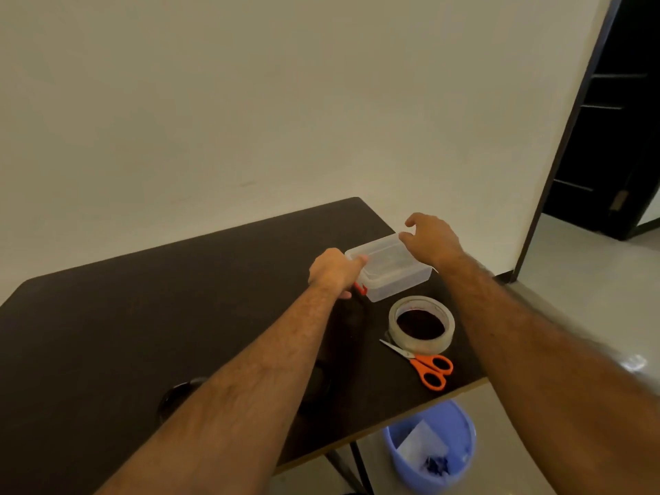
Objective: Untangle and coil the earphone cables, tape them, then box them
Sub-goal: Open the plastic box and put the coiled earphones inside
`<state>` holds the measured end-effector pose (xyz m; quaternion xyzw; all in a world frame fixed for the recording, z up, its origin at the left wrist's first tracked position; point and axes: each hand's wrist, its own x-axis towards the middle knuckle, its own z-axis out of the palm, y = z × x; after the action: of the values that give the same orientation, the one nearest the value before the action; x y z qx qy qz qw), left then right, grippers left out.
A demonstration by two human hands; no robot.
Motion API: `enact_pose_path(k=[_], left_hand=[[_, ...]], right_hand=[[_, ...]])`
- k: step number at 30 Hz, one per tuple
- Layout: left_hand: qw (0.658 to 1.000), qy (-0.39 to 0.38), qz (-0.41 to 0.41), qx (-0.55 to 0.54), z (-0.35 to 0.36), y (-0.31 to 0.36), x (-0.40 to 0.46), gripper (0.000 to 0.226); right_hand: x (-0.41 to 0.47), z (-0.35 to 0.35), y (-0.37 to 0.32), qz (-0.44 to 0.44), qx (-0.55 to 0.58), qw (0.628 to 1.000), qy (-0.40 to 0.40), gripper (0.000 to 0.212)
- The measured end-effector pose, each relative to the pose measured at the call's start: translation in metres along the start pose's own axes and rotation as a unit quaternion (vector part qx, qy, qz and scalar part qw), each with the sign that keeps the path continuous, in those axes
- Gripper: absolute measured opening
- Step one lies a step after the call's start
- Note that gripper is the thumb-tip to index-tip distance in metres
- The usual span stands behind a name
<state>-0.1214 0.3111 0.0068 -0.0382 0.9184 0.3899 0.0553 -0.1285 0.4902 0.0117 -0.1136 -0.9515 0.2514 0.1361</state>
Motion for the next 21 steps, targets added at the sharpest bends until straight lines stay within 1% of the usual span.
enact_pose_path(k=[3, 5, 8, 12, 16, 21], left_hand=[[1.000, -0.012, -0.018, -0.008, 0.008, 0.003, 0.010, 0.043], [0.999, -0.020, -0.024, -0.029, 0.011, 0.002, 0.016, 0.041], [0.998, -0.021, -0.022, -0.052, 0.014, 0.001, 0.021, 0.040], [0.998, -0.016, -0.025, -0.057, 0.009, -0.006, 0.022, 0.038], [0.998, -0.007, -0.020, -0.052, -0.018, -0.024, 0.024, 0.034], [0.998, 0.046, -0.006, -0.031, -0.079, -0.065, 0.021, 0.029]], right_hand=[[0.006, 0.008, 0.008, 0.034, -0.006, 0.998, -0.048, 0.047], [0.007, 0.015, 0.013, 0.056, 0.028, 0.996, -0.067, 0.047], [0.010, 0.020, 0.014, 0.068, 0.059, 0.995, -0.054, 0.051], [0.005, 0.023, 0.006, 0.077, 0.070, 0.993, -0.060, 0.051], [-0.004, 0.032, -0.018, 0.067, 0.074, 0.993, -0.057, 0.051], [-0.020, 0.053, -0.080, 0.023, 0.089, 0.995, -0.047, 0.051]])
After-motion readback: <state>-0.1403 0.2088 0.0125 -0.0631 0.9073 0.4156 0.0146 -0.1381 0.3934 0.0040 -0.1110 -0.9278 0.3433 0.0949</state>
